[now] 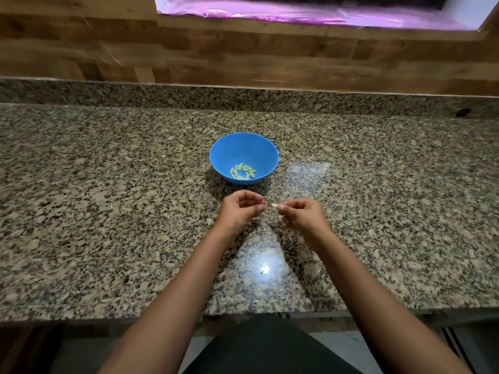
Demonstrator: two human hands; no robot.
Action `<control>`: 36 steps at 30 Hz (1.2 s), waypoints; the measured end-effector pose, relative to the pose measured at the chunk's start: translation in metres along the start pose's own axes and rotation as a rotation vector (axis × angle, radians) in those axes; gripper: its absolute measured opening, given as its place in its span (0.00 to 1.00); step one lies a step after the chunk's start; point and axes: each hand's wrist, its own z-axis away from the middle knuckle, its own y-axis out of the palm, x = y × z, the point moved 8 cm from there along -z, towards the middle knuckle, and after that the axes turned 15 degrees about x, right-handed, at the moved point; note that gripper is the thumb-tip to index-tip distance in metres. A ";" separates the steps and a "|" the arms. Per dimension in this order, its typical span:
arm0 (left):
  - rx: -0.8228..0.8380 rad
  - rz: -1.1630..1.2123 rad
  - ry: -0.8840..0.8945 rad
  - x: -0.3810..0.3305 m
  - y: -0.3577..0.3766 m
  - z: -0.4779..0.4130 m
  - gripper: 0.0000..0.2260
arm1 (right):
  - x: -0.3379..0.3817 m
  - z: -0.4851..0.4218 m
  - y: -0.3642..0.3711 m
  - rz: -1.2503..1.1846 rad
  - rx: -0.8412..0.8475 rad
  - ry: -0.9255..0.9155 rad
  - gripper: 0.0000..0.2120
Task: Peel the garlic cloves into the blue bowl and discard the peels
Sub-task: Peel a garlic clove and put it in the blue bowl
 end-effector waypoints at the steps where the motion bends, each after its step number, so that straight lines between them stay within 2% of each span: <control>1: 0.014 -0.039 -0.014 0.001 0.003 -0.005 0.10 | -0.003 -0.002 -0.006 -0.021 -0.023 0.011 0.03; 8: -0.005 -0.406 -0.095 0.007 0.012 -0.044 0.05 | -0.008 -0.028 -0.044 0.062 -0.210 0.083 0.07; 11: -0.005 -0.484 -0.109 0.005 0.017 -0.059 0.11 | -0.003 -0.045 -0.058 0.085 -0.282 0.099 0.08; 14: 0.000 -0.510 -0.116 0.006 0.019 -0.072 0.13 | 0.003 -0.058 -0.063 0.134 -0.295 0.121 0.08; 25: -0.026 -0.483 -0.137 0.004 0.011 -0.089 0.08 | 0.011 -0.078 -0.061 0.273 -0.272 0.157 0.08; 30: -0.010 -0.481 -0.132 0.006 0.012 -0.073 0.11 | 0.011 -0.064 -0.060 0.303 -0.280 0.121 0.08; 36: -0.038 -0.535 -0.058 0.003 0.007 -0.037 0.09 | 0.002 -0.034 -0.042 0.307 -0.193 0.067 0.06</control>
